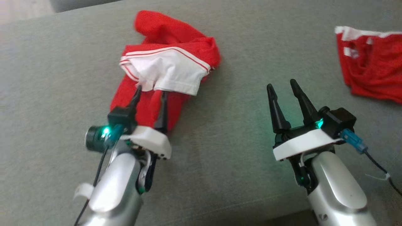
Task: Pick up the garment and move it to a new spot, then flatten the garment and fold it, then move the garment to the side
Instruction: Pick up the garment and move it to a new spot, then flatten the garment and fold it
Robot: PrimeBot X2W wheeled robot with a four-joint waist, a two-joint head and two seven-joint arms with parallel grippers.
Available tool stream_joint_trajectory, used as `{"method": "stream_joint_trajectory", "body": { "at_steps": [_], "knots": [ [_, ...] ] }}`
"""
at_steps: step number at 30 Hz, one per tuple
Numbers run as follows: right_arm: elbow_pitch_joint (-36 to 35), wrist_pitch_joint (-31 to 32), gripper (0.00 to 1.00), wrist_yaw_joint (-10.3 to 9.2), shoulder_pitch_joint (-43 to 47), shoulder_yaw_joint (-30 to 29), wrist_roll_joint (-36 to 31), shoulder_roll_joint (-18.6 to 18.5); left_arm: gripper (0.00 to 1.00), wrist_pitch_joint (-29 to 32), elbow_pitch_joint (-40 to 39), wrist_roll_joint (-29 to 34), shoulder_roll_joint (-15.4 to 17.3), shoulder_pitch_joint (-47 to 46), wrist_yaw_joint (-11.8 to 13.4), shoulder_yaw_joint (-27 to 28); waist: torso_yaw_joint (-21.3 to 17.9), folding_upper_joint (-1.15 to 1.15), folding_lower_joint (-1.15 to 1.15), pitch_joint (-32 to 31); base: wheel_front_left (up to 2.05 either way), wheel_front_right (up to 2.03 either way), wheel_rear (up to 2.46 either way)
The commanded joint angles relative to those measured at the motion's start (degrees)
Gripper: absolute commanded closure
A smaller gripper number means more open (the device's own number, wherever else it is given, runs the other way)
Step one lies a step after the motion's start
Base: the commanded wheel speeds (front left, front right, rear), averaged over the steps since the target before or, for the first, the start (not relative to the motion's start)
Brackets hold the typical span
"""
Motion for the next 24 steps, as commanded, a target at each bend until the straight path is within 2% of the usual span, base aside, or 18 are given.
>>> {"method": "stream_joint_trajectory", "body": {
  "at_steps": [1,9,17,24],
  "knots": [
    [-1.79,-0.63,0.0,0.37,0.29,0.89,-0.49,0.66,0.0,-0.29,-2.72,1.27,0.95,0.52,0.48,3.2,3.11,0.0,0.0,-1.09,0.0,0.0,0.0],
    [-0.27,-0.63,0.0,0.37,1.58,-0.05,-1.43,0.66,0.0,-0.29,-7.07,4.32,0.95,8.64,1.52,10.98,8.6,0.0,0.0,-4.35,0.0,0.0,0.0],
    [1.61,-0.63,0.0,0.37,4.17,-0.1,-1.68,0.66,0.0,-0.29,-11.98,4.94,0.93,18.05,3.94,17.07,9.8,0.0,0.0,-8.1,0.0,0.0,0.0],
    [2.55,-0.63,0.0,0.37,5.23,-0.71,-2.78,0.66,0.0,-0.29,-13.68,4.25,0.92,21.15,4.16,16.14,10.19,0.0,0.0,-8.11,0.0,0.0,0.0]
  ]
}}
